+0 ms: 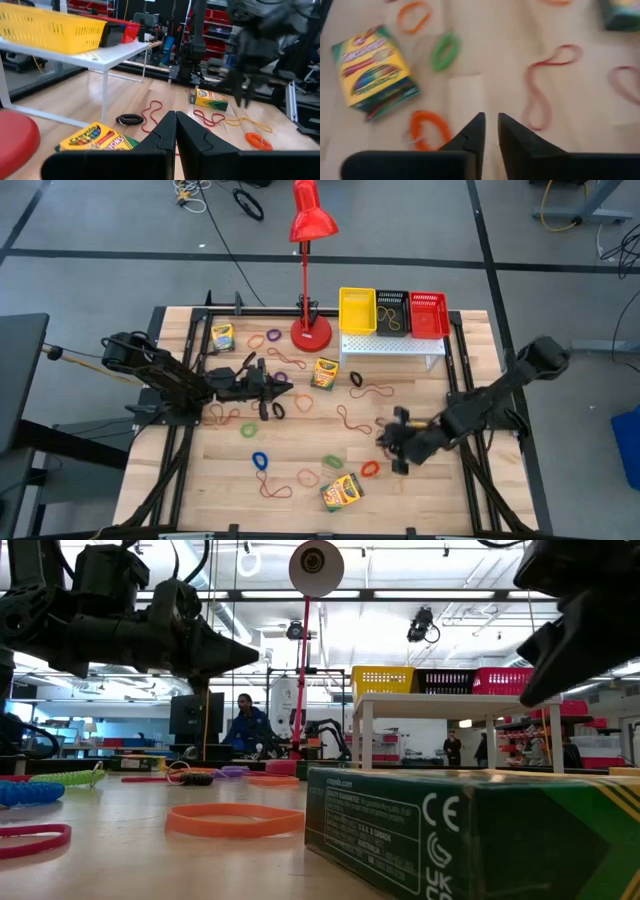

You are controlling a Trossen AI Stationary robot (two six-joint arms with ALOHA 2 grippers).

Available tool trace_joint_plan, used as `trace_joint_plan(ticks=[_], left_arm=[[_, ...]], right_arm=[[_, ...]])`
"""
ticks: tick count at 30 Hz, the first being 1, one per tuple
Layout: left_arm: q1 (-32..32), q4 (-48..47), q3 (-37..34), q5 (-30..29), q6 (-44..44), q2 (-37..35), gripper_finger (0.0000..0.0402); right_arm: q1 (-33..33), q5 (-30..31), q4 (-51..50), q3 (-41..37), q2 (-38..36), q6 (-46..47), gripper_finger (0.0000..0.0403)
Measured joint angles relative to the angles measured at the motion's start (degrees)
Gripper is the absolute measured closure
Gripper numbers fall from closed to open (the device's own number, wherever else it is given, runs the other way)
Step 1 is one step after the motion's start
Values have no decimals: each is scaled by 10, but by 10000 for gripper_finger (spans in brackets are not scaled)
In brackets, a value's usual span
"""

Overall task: Pick & Place Office Desk Supplies
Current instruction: Put the red spring keychain into the red bin on the shelf

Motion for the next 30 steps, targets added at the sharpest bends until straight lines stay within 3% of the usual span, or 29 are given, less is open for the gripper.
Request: trace_joint_plan(ticks=[6,11,19,24,30], left_arm=[[-1,-57,0,6,-18,0,387],[-1,-83,0,4,-11,0,387],[-1,-82,0,4,0,0,387],[-1,-86,0,4,17,0,387],[-1,-83,0,0,22,0,387]], right_arm=[[21,-48,-62,106,113,-40,291],[6,-85,-153,183,180,-94,285],[-43,-169,-165,212,244,-175,285],[-61,-192,-167,212,256,-180,302],[-70,-181,-180,207,246,-203,362]])
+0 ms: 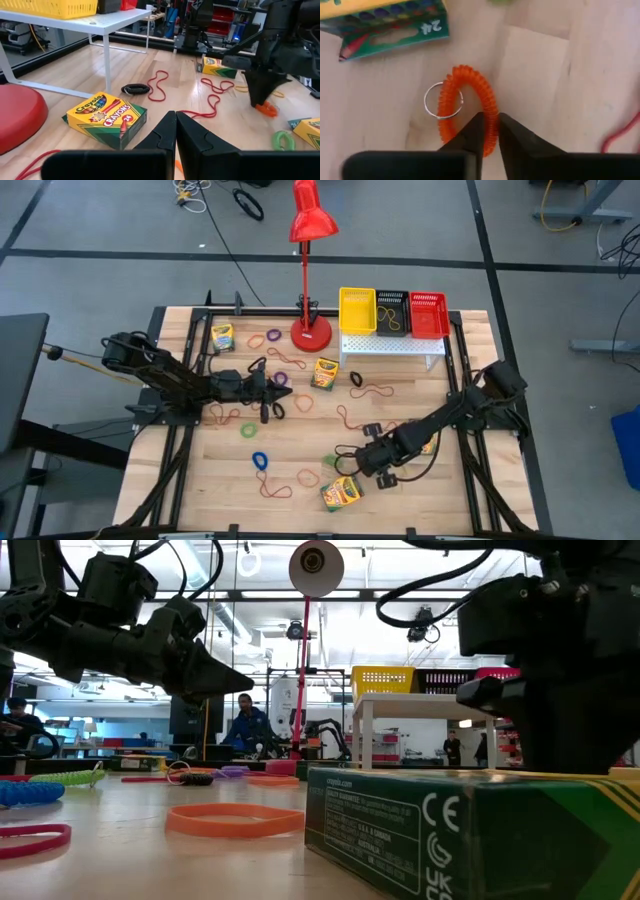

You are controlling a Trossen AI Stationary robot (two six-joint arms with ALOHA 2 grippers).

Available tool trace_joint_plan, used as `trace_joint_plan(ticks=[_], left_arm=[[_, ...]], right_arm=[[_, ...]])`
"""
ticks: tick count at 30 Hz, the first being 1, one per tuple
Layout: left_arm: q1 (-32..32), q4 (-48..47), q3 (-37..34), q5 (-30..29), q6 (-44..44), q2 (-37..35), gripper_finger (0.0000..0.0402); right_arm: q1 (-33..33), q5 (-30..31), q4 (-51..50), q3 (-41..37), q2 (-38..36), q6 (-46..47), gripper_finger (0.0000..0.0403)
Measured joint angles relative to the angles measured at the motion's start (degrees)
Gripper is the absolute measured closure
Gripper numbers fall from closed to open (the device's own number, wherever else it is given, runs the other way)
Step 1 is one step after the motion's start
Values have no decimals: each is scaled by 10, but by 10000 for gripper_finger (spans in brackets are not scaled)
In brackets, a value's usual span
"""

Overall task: Pick & Place Office Desk Supplies
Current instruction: Put the red spring keychain into the red bin on the shelf

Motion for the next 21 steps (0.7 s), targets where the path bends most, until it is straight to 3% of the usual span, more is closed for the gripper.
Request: trace_joint_plan(ticks=[3,6,12,17,21], left_arm=[[0,0,0,0,-4,0,387],[0,-2,0,0,-13,0,387],[0,-2,0,0,-13,0,387],[0,-2,0,0,-13,0,387],[0,-2,0,0,-13,0,387]], right_arm=[[-4,33,-21,-2,-31,-3,391],[-16,55,-70,-1,-80,5,389],[-74,165,-221,-1,-239,37,393],[-200,320,-346,-1,-392,100,390],[-332,397,-359,-1,-466,62,390]])
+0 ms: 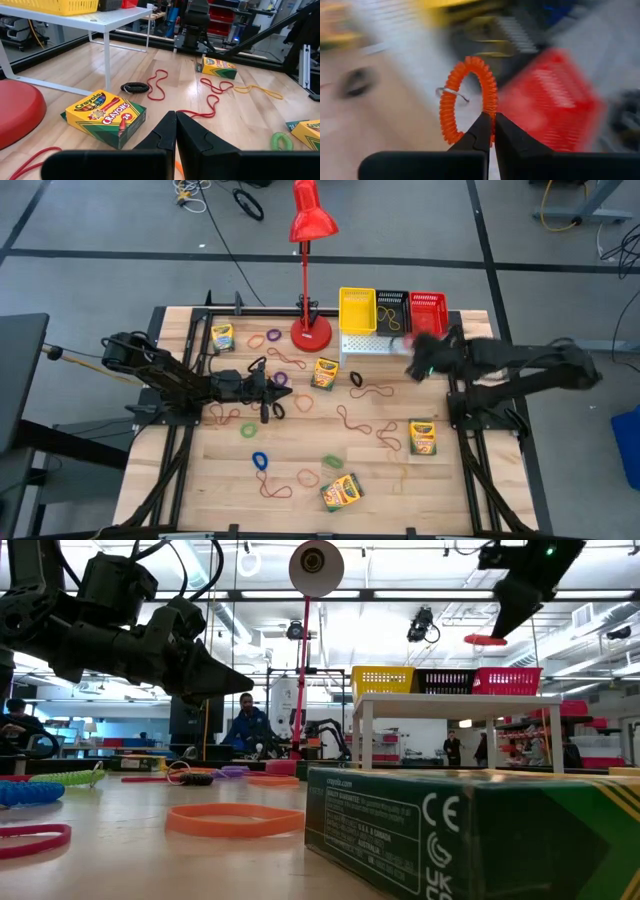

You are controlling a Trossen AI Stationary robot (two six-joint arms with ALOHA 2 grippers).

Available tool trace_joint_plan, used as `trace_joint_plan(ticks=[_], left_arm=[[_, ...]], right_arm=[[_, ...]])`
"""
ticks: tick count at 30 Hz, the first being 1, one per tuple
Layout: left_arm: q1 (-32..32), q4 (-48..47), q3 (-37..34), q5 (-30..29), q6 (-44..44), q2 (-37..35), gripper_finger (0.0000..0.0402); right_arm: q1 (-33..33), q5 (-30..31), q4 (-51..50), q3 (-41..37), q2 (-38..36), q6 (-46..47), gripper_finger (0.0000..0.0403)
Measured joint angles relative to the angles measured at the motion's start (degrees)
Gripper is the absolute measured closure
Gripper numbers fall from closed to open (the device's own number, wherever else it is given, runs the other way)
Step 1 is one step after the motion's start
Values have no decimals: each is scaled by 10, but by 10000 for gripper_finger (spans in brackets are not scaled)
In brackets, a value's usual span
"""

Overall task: Pick & Place Office Desk Supplies
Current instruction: Put the red spring keychain into the red bin on the shelf

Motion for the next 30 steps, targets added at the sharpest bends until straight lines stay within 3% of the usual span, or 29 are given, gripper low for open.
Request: trace_joint_plan(ticks=[7,14,22,30], left_arm=[[0,0,0,0,0,0,387],[0,0,0,-40,0,0,387],[0,-1,0,-39,-5,0,387],[0,0,0,-39,-19,0,387]], right_arm=[[-231,37,99,0,-17,-147,391],[-387,-50,191,0,55,-237,391],[-437,-114,202,0,112,-234,368],[-432,-117,203,6,110,-228,312]])
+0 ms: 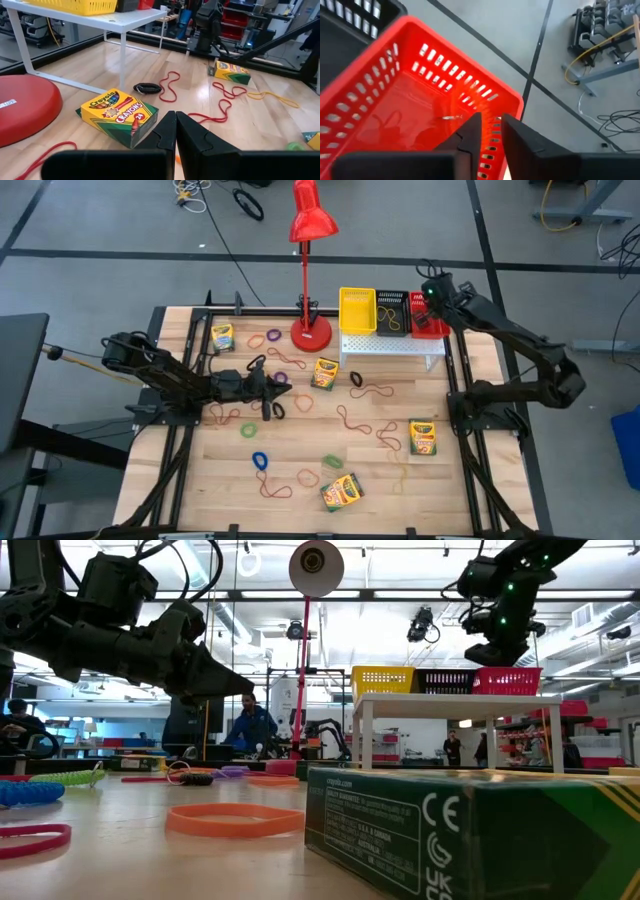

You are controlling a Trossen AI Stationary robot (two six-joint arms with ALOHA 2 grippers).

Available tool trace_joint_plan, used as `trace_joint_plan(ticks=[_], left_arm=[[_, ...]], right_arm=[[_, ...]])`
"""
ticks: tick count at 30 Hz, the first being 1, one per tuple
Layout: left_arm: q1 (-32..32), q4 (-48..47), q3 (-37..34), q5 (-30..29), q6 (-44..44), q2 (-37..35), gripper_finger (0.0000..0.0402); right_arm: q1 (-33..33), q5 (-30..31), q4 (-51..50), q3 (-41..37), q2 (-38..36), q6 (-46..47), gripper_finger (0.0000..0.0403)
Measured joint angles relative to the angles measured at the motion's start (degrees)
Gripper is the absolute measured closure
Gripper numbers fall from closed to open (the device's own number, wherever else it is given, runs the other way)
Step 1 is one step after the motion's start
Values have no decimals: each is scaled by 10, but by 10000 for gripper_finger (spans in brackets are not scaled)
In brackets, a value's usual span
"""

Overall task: Pick & Place Office Desk Supplies
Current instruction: Put the red spring keychain into the red bin on the shelf, then put the red rubber band into the black bin on the shelf

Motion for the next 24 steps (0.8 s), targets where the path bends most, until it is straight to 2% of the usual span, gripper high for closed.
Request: trace_joint_plan(ticks=[7,9,12,14,16,21,24], left_arm=[[0,0,0,-2,-1,0,387],[0,0,0,-2,-2,0,387],[0,0,0,-1,2,0,387],[0,0,0,0,13,0,387],[0,0,0,-5,14,0,387],[0,-4,7,-2,4,0,388],[-6,-5,16,21,4,0,394]], right_arm=[[44,-2,-44,47,-32,15,275],[69,-8,-67,65,-48,29,284],[132,-26,-70,59,-94,46,326],[188,-50,-56,38,-128,61,370],[249,-68,-30,6,-161,77,393],[398,-64,80,-96,-220,125,390],[472,-61,176,-167,-235,111,398]])
